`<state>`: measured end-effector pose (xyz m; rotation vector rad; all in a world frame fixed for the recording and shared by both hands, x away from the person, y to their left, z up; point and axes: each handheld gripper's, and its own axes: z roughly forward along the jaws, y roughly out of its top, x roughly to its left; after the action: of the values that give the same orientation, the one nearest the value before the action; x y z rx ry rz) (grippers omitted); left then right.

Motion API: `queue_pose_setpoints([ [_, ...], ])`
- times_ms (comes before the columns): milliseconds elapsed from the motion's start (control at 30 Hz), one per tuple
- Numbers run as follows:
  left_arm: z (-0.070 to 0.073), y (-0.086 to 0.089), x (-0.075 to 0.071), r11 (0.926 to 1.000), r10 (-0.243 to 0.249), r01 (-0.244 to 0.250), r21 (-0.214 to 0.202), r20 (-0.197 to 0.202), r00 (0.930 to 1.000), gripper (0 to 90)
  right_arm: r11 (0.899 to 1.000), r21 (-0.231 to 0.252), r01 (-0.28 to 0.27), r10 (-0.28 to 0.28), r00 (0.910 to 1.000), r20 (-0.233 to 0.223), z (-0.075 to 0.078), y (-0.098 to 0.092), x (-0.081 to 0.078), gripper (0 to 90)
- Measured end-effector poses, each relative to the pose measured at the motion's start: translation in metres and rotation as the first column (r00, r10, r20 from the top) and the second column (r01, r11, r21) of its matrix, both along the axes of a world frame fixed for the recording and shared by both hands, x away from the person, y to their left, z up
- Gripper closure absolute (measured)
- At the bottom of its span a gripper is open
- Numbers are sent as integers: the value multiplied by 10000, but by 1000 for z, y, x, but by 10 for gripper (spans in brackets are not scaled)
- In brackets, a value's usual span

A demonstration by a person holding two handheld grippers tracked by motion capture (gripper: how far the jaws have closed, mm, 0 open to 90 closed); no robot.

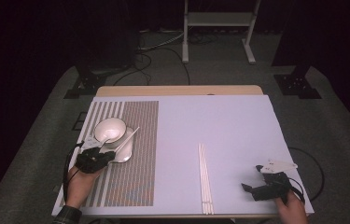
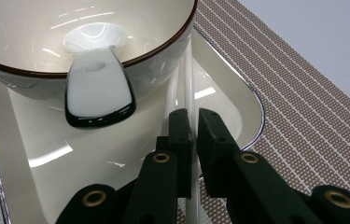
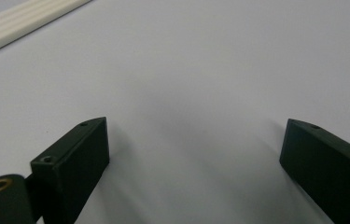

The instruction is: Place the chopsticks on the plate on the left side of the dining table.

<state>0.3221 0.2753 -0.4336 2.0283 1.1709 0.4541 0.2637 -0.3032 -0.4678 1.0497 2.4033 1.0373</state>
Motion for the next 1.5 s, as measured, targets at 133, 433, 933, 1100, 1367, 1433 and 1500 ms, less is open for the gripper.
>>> queue_pose_setpoints([
  [133,0,0,0,10000,-1,1,-36,25,10000,838,10000,1,-1,1,10000,0,0,0,0,67],
  [433,1,1,-1,9999,49,-47,-161,110,9999,814,10000,0,0,0,10000,0,0,0,0,67],
  [933,12,-6,-22,9981,-21,37,-607,269,9996,695,10000,0,1,-1,10000,2,0,0,0,68],
  [1100,11,-13,-33,9987,-151,165,-491,280,9995,534,10000,2,2,-2,10000,0,0,0,0,68],
  [1367,10,-20,-49,9974,-304,314,-642,167,9994,327,10000,3,-1,1,10000,-1,0,0,0,68],
  [1433,9,-22,-51,9975,-305,313,-641,139,9994,275,10000,0,-1,1,10000,1,0,0,0,68],
  [1500,8,-24,-54,9976,-293,303,-615,171,9994,225,10000,3,3,-3,10000,-1,0,0,0,68],
])
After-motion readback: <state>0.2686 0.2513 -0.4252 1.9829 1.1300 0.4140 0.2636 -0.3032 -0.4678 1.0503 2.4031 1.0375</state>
